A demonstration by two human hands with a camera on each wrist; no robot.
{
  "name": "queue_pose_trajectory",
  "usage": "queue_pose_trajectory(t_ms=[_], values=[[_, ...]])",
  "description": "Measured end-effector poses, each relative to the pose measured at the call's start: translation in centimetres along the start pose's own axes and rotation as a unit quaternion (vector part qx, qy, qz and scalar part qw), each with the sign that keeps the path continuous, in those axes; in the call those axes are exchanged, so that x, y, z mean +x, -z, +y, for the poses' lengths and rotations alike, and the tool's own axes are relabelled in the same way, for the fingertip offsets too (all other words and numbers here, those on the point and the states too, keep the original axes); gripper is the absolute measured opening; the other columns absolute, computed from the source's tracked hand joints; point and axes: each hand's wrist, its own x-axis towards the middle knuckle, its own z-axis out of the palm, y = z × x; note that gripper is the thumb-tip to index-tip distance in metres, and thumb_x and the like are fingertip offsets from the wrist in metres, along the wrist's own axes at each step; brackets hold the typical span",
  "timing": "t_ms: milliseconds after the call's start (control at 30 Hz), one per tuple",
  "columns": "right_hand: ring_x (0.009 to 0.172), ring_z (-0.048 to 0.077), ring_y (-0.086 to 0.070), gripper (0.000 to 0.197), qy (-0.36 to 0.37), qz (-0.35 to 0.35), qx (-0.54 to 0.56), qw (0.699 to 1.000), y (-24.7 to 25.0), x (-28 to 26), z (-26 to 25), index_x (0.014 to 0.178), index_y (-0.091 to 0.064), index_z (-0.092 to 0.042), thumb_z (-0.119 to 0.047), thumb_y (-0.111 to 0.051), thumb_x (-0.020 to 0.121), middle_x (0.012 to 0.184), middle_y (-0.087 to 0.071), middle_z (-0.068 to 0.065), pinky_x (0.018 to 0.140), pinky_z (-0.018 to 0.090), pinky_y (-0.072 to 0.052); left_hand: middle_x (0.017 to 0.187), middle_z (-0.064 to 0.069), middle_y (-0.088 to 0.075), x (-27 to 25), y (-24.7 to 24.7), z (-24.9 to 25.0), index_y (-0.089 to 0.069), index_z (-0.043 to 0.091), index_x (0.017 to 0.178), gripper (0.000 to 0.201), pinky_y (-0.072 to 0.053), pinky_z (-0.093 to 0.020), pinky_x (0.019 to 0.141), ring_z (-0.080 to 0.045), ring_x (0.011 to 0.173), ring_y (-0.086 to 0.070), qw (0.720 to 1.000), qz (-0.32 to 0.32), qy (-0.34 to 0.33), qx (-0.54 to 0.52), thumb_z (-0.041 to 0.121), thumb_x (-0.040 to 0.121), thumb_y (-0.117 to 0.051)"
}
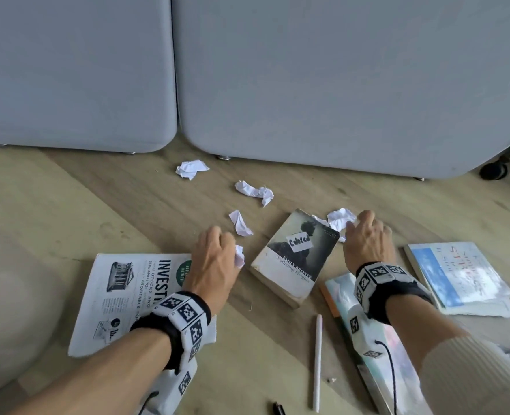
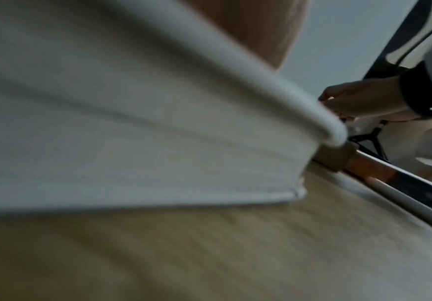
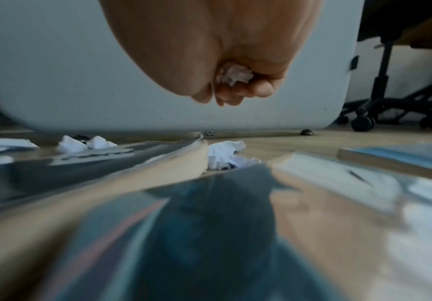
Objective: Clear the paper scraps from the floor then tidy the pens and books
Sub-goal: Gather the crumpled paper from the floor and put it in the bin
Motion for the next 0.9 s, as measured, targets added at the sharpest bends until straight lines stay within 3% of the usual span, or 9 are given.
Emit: queue_pose_trajectory(t_ms=[100,200,300,433,567,667,800,900], values=[[0.091,0.033,-0.048,0.056,-0.002,-0.018,-0.052,0.999,-1.3,2.2,0.4,0.136,-0.033,-0.013,-0.039,-0.053,0.091,0.112,-0.042,0.019,0.071,0.037,-0.039,0.076,-0.013,-0.046,0.3,0.2,-1.3,-0.043,0.011,0.069,0.018,-0.044,-0.041,0.057,-0.030,0.069,-0.047,0.999,0.026,0.023,0.023,0.009,0.069,-0.061],[0.106,0.032,-0.046,0.064,0.028,-0.053,-0.071,0.996,-3.2,3.4,0.8,0.146,-0.023,-0.028,-0.050,-0.047,0.091,0.123,-0.037,0.013,0.087,0.040,-0.042,0.078,-0.008,-0.044,0.1,-0.2,-1.6,-0.033,0.020,0.072,0.025,-0.043,-0.040,0.058,-0.026,0.071,-0.045,0.999,0.027,0.011,0.034,0.015,0.073,-0.057],[0.118,0.037,-0.041,0.066,-0.022,-0.127,0.033,0.991,-4.1,4.5,0.9,0.146,-0.025,-0.031,-0.059,-0.045,0.090,0.131,-0.033,0.016,0.100,0.044,-0.037,0.079,-0.004,-0.044,0.0,-0.4,-1.5,-0.036,0.020,0.073,0.020,-0.040,-0.036,0.063,-0.021,0.074,-0.042,0.997,0.019,0.017,0.068,0.021,0.076,-0.055],[0.126,0.044,-0.038,0.071,-0.076,-0.218,0.133,0.964,-4.0,5.2,1.0,0.143,-0.033,-0.018,-0.054,-0.057,0.087,0.142,-0.029,0.024,0.100,0.047,-0.036,0.079,-0.004,-0.046,0.0,-0.2,-1.0,-0.043,0.019,0.072,0.015,-0.040,-0.039,0.063,-0.023,0.075,-0.045,0.994,-0.008,0.036,0.104,0.024,0.074,-0.057],[0.114,0.039,-0.048,0.069,-0.055,-0.261,0.114,0.957,-4.0,5.8,1.1,0.135,-0.037,-0.019,-0.056,-0.062,0.083,0.133,-0.037,0.022,0.094,0.044,-0.041,0.078,-0.003,-0.047,0.1,-0.1,-0.7,-0.044,0.019,0.072,0.013,-0.039,-0.038,0.062,-0.022,0.073,-0.045,0.993,-0.014,0.040,0.113,0.023,0.074,-0.057],[0.085,0.031,-0.055,0.052,-0.042,-0.265,0.129,0.955,-4.1,5.5,0.7,0.122,-0.046,-0.022,-0.055,-0.061,0.084,0.117,-0.039,0.015,0.087,0.038,-0.047,0.077,-0.003,-0.047,0.1,0.0,-0.8,-0.044,0.019,0.072,0.013,-0.040,-0.039,0.061,-0.023,0.073,-0.046,0.993,-0.017,0.037,0.112,0.023,0.073,-0.056],[0.091,0.037,-0.058,0.038,-0.003,-0.244,0.114,0.963,-4.8,5.1,1.2,0.116,-0.058,-0.013,-0.042,-0.058,0.090,0.108,-0.046,0.017,0.084,0.042,-0.051,0.077,-0.003,-0.047,0.2,0.0,-0.8,-0.045,0.018,0.071,0.017,-0.040,-0.039,0.061,-0.024,0.072,-0.046,0.992,-0.035,0.042,0.110,0.021,0.071,-0.062],[0.093,0.039,-0.061,0.029,-0.022,-0.219,0.148,0.964,-4.8,5.1,1.9,0.114,-0.057,-0.004,-0.027,-0.053,0.096,0.108,-0.058,0.024,0.082,0.040,-0.047,0.077,-0.003,-0.047,0.3,0.2,-0.7,-0.045,0.018,0.071,0.022,-0.040,-0.039,0.061,-0.025,0.072,-0.047,0.992,-0.045,0.046,0.111,0.020,0.069,-0.067]])
